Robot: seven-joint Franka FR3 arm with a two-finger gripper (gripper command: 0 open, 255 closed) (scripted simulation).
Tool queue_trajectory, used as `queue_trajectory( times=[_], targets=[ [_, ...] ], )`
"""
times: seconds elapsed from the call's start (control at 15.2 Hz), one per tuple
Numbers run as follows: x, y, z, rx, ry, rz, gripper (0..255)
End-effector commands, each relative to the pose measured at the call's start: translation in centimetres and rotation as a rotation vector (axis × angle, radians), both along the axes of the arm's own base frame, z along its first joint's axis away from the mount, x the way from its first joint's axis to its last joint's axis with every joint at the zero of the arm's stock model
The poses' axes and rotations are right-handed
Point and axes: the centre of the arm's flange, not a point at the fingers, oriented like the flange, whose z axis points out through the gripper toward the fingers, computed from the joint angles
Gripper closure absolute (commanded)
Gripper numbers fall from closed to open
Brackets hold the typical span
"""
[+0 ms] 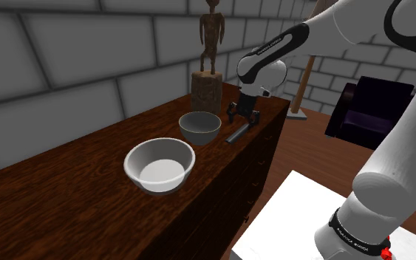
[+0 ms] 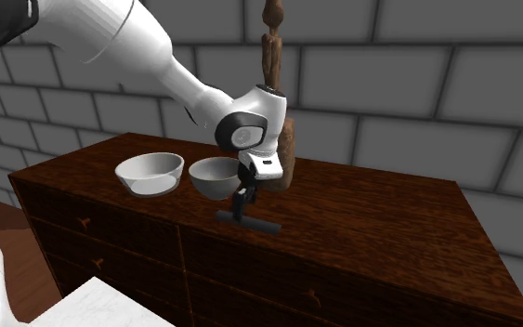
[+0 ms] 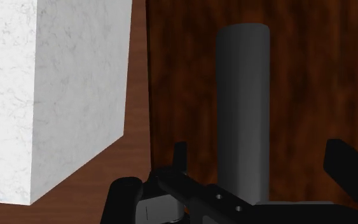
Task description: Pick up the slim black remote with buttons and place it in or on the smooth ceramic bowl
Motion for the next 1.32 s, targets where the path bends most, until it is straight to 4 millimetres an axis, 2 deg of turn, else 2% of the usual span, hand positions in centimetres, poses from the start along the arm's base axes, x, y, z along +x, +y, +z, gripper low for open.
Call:
queue_trajectory(
  times=[0.0,0.33,0.79,0.86,1.25],
  targets=[
    [0.1,-0.1,-1.0,0.0,0.0,-0.009,0],
    [0.1,0.4,-3.3,0.0,0.0,-0.009,0],
    [0.1,0.4,-3.3,0.0,0.0,-0.009,0],
    [0.1,0.4,-3.3,0.0,0.0,-0.009,255],
    [0.1,0.4,-3.3,0.0,0.0,-0.009,255]
  ],
)
